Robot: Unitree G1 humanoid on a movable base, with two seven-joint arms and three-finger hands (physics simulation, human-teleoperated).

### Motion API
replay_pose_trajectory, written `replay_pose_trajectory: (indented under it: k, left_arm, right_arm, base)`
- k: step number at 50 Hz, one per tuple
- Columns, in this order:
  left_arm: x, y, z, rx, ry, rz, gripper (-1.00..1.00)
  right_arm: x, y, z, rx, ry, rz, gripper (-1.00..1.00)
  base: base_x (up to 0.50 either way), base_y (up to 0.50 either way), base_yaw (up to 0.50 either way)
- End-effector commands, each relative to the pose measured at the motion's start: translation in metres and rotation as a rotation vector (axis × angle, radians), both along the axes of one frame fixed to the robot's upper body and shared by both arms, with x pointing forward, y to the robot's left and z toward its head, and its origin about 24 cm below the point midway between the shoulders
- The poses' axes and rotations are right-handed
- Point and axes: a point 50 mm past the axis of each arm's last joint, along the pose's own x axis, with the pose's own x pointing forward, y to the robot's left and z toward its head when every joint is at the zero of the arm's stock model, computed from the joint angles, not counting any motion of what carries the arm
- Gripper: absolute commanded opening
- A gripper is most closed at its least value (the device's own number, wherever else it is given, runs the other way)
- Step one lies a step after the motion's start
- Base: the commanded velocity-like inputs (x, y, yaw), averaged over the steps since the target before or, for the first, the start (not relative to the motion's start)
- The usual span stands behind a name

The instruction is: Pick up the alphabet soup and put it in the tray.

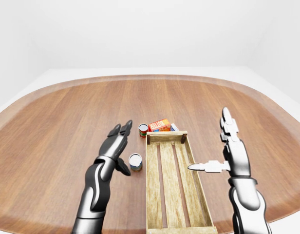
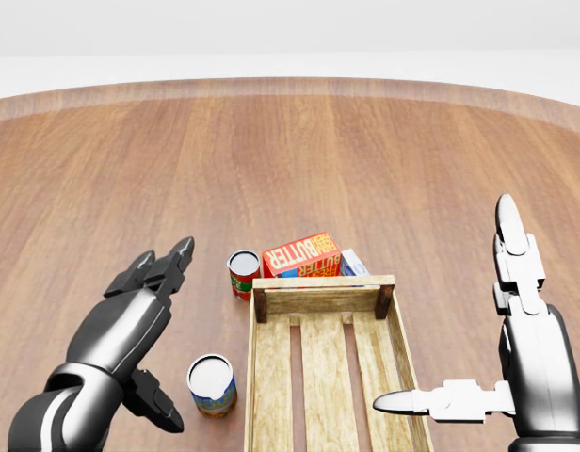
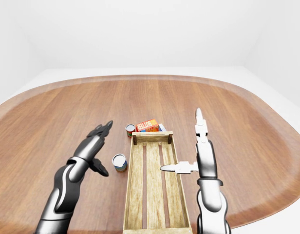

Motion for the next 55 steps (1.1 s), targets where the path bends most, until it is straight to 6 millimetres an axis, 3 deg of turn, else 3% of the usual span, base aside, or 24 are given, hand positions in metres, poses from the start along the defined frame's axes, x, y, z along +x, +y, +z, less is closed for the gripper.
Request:
replay_pose_trajectory:
  k: [1,11,25,55]
  left_arm:
    - [0.012,0.002,-0.011,0.161,0.108,-0.014,1.00]
    - [0.022,0.004,-0.010,0.267,0.169,-0.019,1.00]
    - [0.031,-0.003,-0.020,0.253,0.214,-0.036,1.00]
    - [0.041,-0.014,-0.058,0.286,0.304,-0.052,1.00]
  right_arm:
    - [0.000,-0.001,-0.002,0.000,0.008,-0.002,1.00]
    - [0.000,-0.002,-0.002,0.001,0.008,-0.004,1.00]
    - [0.000,-0.004,-0.002,0.004,0.008,-0.008,1.00]
    - [-0.002,-0.006,0.000,0.010,0.004,-0.012,1.00]
  base:
    - [0.00,0.00,0.00]
    - [0.00,0.00,0.00]
    - [0.00,0.00,0.00]
    - [0.00,0.00,0.00]
